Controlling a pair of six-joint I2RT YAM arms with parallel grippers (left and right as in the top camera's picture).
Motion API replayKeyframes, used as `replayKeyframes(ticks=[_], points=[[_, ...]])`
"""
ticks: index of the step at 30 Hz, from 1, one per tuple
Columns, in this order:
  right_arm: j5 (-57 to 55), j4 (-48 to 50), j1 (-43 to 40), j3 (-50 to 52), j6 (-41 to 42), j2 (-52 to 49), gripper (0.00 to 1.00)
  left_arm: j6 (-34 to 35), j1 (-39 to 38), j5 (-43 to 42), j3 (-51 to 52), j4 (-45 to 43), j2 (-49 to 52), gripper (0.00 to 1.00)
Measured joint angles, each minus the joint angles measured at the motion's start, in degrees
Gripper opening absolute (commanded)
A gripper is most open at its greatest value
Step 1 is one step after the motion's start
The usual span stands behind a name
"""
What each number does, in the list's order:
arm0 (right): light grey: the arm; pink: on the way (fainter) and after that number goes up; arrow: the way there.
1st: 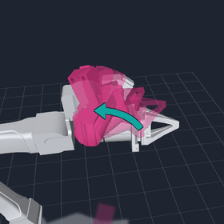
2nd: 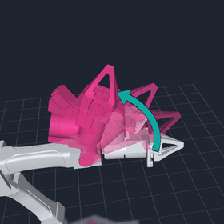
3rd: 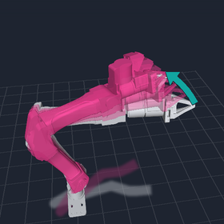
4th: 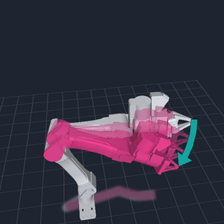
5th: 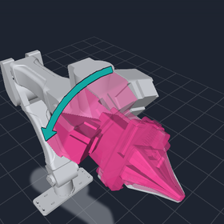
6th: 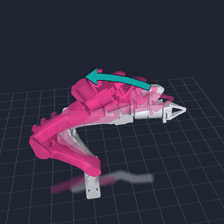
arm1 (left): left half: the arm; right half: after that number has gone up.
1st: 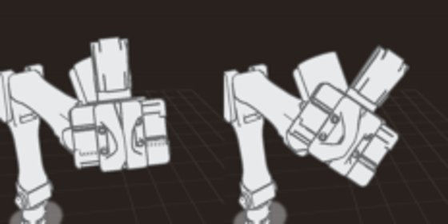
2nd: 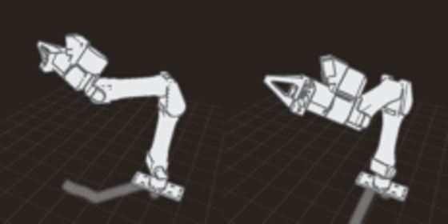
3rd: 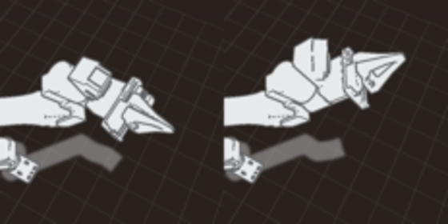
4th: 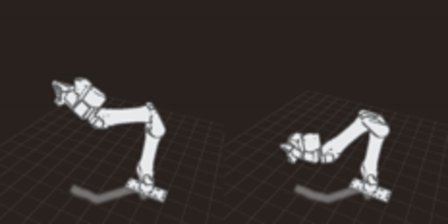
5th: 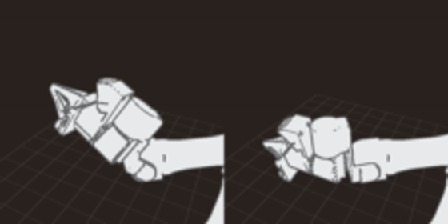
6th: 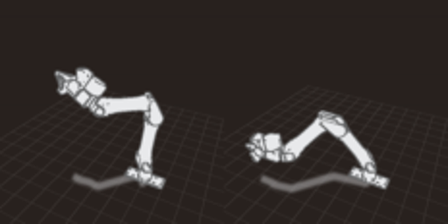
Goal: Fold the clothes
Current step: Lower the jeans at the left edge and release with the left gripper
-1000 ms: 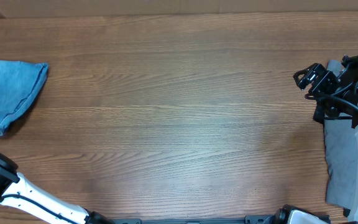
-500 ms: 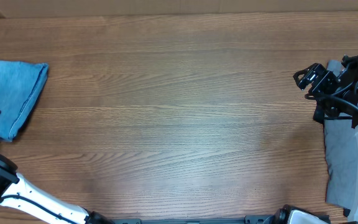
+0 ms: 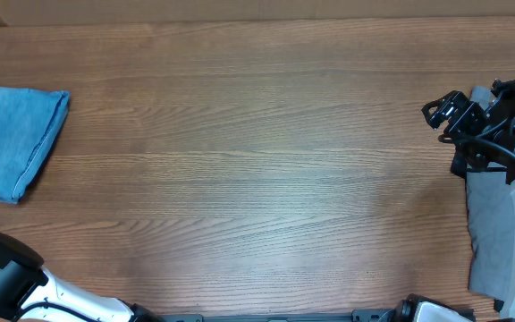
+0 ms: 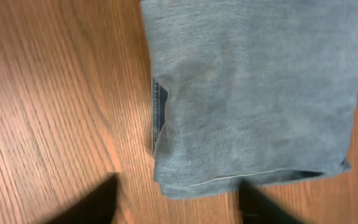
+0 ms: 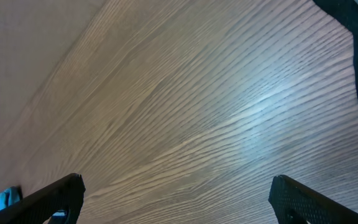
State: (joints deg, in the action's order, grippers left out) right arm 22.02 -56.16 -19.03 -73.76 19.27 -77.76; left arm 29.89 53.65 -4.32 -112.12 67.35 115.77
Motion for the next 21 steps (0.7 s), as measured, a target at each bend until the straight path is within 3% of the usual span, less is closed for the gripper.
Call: replayKeyframes(ticks=[12, 21], points=[[0.0, 0.0, 0.0, 0.0, 0.0, 0.0, 1.0, -12.0, 0.0, -8.3, 0.0, -11.3, 0.5, 0.04], [0.0, 0.0, 0.0, 0.0, 0.0, 0.0, 1.0, -14.1, 0.0, -11.2, 0.0, -14.1, 2.5, 0.04]])
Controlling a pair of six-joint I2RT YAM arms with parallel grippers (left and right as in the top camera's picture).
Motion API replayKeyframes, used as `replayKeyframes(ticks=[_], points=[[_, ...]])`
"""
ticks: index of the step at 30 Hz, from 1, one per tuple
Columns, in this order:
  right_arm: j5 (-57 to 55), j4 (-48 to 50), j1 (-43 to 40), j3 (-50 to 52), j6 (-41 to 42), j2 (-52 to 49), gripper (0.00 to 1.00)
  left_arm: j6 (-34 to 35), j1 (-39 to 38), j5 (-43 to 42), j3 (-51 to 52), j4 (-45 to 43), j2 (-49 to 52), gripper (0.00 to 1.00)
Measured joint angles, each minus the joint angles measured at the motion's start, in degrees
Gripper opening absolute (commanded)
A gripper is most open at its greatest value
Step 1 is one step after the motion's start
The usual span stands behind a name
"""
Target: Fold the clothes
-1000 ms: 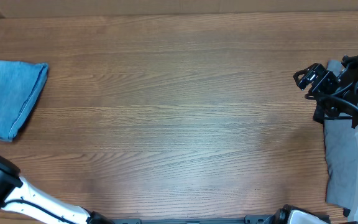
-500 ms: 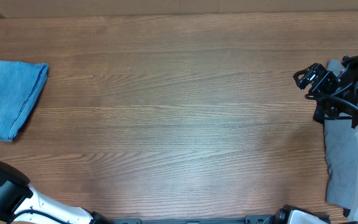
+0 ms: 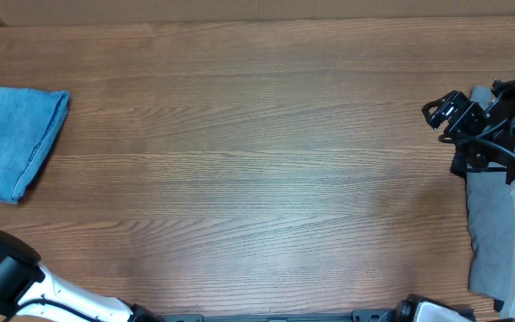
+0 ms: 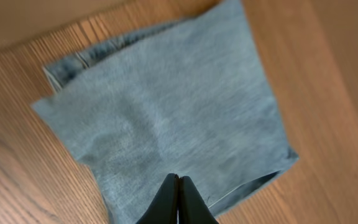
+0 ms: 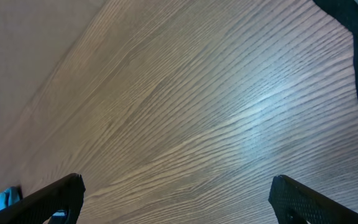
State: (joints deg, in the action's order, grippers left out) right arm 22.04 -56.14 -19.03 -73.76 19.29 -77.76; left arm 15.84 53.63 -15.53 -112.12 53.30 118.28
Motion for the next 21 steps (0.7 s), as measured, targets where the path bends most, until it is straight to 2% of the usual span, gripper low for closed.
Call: replayKeyframes(ticks=[5, 11, 21], points=[[0.0, 0.0, 0.0, 0.0, 0.0, 0.0, 1.0, 0.7, 0.1, -0.1, 0.1, 3.8, 7.6, 0.04], [0.0, 0.0, 0.0, 0.0, 0.0, 0.0, 1.0, 7.3, 0.9, 5.0, 0.3, 9.6, 15.8, 0.04], [0.0, 0.0, 0.0, 0.0, 0.0, 0.0, 1.0, 9.5, 2.4, 3.1, -1.7, 12.3, 18.8, 0.04]])
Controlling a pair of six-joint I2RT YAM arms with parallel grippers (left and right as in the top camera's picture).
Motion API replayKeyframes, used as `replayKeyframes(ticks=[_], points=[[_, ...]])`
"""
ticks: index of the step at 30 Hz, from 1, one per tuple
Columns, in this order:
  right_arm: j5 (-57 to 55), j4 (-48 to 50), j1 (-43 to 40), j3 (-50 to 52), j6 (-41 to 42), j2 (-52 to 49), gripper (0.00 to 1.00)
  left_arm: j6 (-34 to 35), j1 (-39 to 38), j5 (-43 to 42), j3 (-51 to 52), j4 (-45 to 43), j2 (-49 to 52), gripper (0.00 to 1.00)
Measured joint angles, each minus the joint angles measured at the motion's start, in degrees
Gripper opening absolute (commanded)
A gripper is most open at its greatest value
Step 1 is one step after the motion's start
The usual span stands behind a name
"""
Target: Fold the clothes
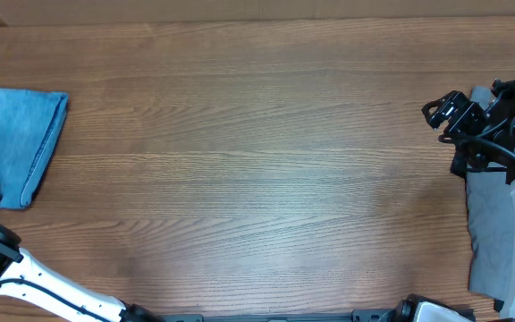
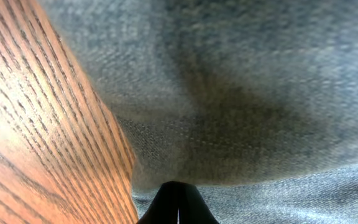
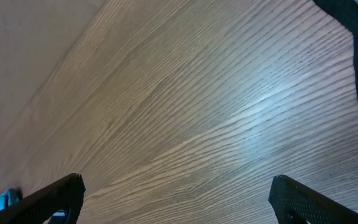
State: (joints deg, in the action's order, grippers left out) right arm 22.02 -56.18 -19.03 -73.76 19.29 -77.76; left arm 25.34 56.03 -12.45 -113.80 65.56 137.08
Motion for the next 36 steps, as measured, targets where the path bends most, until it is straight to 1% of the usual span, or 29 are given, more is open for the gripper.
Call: replayKeyframes(ticks=[4, 8, 13, 16, 18, 20, 26, 29, 34, 36], points=[[0.0, 0.0, 0.0, 0.0, 0.0, 0.0, 1.0, 0.0, 0.0, 0.1, -0.4, 1.3, -0.7, 0.04], [0.0, 0.0, 0.0, 0.0, 0.0, 0.0, 1.0, 0.3, 0.0, -1.2, -0.4, 1.8, -6.1, 0.04], [0.0, 0.0, 0.0, 0.0, 0.0, 0.0, 1.0, 1.8, -1.2, -6.9, -0.9, 0.9, -20.3, 0.04], [0.0, 0.0, 0.0, 0.0, 0.0, 0.0, 1.0, 2.0, -4.3, -9.5, -2.3, 1.1, -28.6, 0.04], [0.0, 0.0, 0.0, 0.0, 0.0, 0.0, 1.0, 2.0, -8.7, -10.9, -3.1, 1.8, -33.1, 0.04], [0.0, 0.0, 0.0, 0.0, 0.0, 0.0, 1.0, 2.1, -13.7, -11.2, -3.2, 2.8, -34.9, 0.04], [0.0, 0.0, 0.0, 0.0, 0.0, 0.0, 1.0, 2.2, -30.0, -10.1, -2.8, 5.4, -34.4, 0.04], [0.0, 0.0, 0.0, 0.0, 0.0, 0.0, 1.0, 2.2, -39.1, -6.2, -2.8, 5.4, -34.1, 0.04], [0.0, 0.0, 0.0, 0.0, 0.0, 0.0, 1.0, 2.4, -49.8, 2.4, -2.8, 5.2, -34.1, 0.1], [0.0, 0.0, 0.0, 0.0, 0.0, 0.0, 1.0, 2.7, -52.8, 5.7, -2.8, 5.2, -34.1, 0.19]])
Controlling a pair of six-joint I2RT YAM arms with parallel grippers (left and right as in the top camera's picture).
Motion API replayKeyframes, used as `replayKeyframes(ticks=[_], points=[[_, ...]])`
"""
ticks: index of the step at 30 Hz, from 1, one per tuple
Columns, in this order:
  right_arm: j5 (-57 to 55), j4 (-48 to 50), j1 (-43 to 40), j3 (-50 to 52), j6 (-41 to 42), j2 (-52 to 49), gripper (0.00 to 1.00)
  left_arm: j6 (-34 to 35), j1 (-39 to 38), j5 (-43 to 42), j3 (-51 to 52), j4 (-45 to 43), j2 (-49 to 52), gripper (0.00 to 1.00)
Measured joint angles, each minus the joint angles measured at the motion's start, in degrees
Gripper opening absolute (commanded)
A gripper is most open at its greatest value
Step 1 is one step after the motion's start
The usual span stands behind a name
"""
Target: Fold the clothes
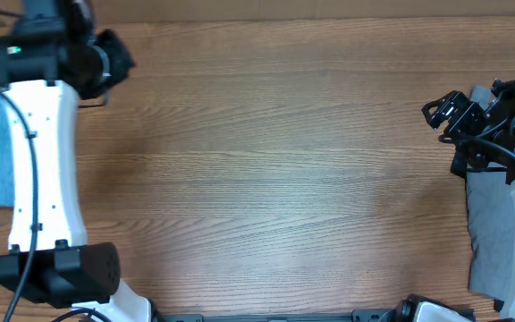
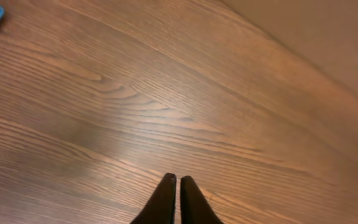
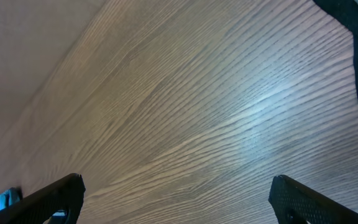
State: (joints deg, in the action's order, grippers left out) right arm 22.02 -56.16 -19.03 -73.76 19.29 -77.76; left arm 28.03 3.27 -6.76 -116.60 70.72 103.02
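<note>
Folded blue jeans lie at the table's far left edge, partly hidden by my left arm; a blue corner of them shows in the left wrist view. My left gripper (image 1: pixel 119 61) is at the back left, to the right of the jeans. It (image 2: pixel 178 182) is shut on nothing above bare wood. A grey garment (image 1: pixel 494 233) lies at the right edge, and its dark edge (image 3: pixel 353 37) shows in the right wrist view. My right gripper (image 1: pixel 438 112) hangs just left of that garment. It (image 3: pixel 176 199) is wide open and holds nothing.
The wooden table (image 1: pixel 266 170) runs between the two garments. My left arm (image 1: pixel 38 179) stretches from the near left corner to the back left. The right arm's black cabling (image 1: pixel 499 148) lies over the grey garment's top.
My left gripper was shut and low against the jeans at the left edge. Now it is at the back left over bare wood, still shut, and the arm crosses over the jeans. The right arm is unchanged.
My left gripper was open close over the jeans' folded edge. Then it was shut above the jeans, then shut and pressed close to the denim. Now it is off them over bare wood. The right gripper stayed open beside the grey garment throughout.
</note>
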Motion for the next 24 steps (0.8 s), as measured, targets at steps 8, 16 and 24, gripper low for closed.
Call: replayKeyframes(ticks=[8, 16, 24], points=[[0.0, 0.0, 0.0, 0.0, 0.0, 0.0, 1.0, 0.5, -4.8, 7.1, 0.0, -0.2, 0.0, 1.0], [0.0, 0.0, 0.0, 0.0, 0.0, 0.0, 1.0, 0.6, -4.8, 8.8, 0.0, -0.2, 0.0, 1.0], [0.0, 0.0, 0.0, 0.0, 0.0, 0.0, 1.0, 0.6, -4.8, 9.0, 0.0, -0.2, 0.0, 1.0]])
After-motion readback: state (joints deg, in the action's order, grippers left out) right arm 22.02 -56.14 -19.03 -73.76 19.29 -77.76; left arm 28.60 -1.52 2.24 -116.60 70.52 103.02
